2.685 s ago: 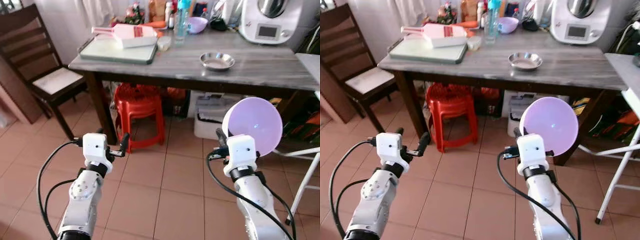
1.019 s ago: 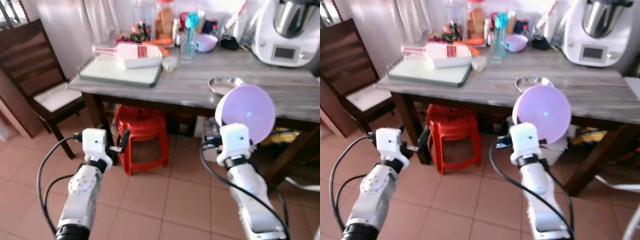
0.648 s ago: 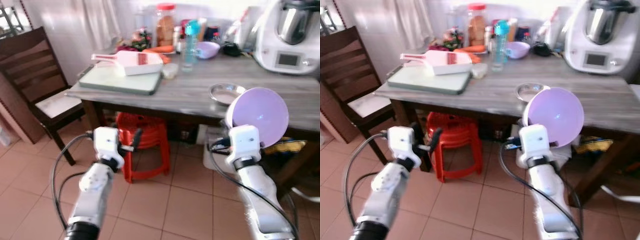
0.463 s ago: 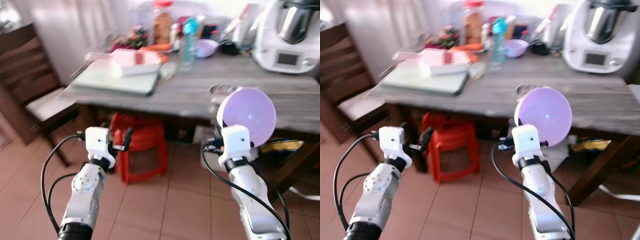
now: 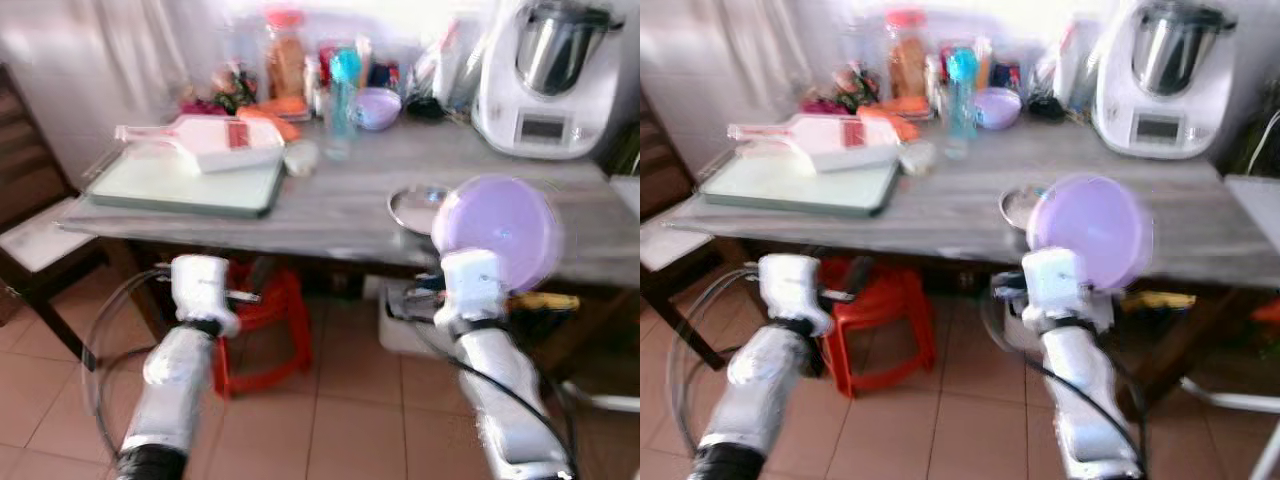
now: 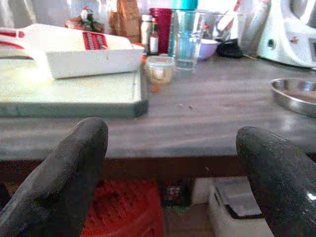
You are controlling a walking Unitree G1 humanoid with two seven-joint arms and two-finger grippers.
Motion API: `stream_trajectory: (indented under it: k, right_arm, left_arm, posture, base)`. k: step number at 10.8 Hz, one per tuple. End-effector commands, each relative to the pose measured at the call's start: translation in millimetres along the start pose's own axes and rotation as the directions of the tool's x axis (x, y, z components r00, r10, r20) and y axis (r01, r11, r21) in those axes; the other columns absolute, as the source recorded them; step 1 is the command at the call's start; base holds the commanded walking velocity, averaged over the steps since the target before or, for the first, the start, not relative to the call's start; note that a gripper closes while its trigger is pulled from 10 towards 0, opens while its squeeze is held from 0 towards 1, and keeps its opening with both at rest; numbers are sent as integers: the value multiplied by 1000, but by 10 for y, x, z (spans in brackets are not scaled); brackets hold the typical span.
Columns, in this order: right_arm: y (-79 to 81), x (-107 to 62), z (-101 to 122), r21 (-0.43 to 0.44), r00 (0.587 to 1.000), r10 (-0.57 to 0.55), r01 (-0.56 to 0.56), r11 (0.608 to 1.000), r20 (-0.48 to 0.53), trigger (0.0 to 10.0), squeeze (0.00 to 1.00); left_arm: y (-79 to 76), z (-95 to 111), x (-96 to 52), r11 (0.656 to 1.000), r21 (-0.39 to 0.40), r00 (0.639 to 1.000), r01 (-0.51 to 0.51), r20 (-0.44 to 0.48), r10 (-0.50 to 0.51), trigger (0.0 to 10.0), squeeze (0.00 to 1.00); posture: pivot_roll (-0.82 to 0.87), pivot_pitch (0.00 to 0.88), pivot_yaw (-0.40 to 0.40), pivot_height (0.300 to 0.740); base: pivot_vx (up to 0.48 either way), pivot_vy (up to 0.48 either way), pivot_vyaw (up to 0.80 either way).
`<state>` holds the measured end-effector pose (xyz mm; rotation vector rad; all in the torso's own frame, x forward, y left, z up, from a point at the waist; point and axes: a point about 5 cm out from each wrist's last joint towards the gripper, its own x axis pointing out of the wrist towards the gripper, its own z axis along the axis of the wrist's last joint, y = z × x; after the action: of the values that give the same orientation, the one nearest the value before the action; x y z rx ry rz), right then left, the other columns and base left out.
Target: Setting the table
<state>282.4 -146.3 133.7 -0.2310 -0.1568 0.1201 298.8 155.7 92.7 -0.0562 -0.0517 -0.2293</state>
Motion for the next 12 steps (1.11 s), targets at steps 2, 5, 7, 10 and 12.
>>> stream_trajectory:
  k: [2, 5, 7, 10, 12]
  right_arm:
    - [-99, 11, 18, -15, 999, -31, 31, 999, 9, 10000, 0]
    - [-90, 22, 24, -15, 1000, -27, 27, 1000, 12, 10000, 0]
    - [-104, 30, 26, -19, 1000, -29, 29, 999, 12, 10000, 0]
    - [-114, 17, 37, -22, 1000, -27, 27, 999, 15, 10000, 0]
    - [-97, 9, 29, -21, 1000, -17, 17, 1000, 9, 10000, 0]
  left_arm:
    - [-118, 44, 64, 999, -7, 999, 37, 20, -37, 10000, 0]
    - [-150, 57, 71, 998, 10, 998, 60, 27, -60, 10000, 0]
    - [-152, 30, 58, 998, 2, 998, 61, 14, -61, 10000, 0]
    - [-153, 26, 50, 998, 2, 998, 64, 12, -64, 10000, 0]
    - [-131, -15, 17, 998, 2, 998, 66, -6, -66, 10000, 0]
  posture:
    - [-10, 0, 9, 740]
    - [-9, 0, 9, 740]
    - [-12, 0, 8, 740]
    - [-19, 0, 6, 740]
    - [-20, 5, 2, 740]
  base:
    - [358, 0, 0]
    - [359, 0, 0]
    - [358, 0, 0]
    - [356, 0, 0]
    - [349, 0, 0]
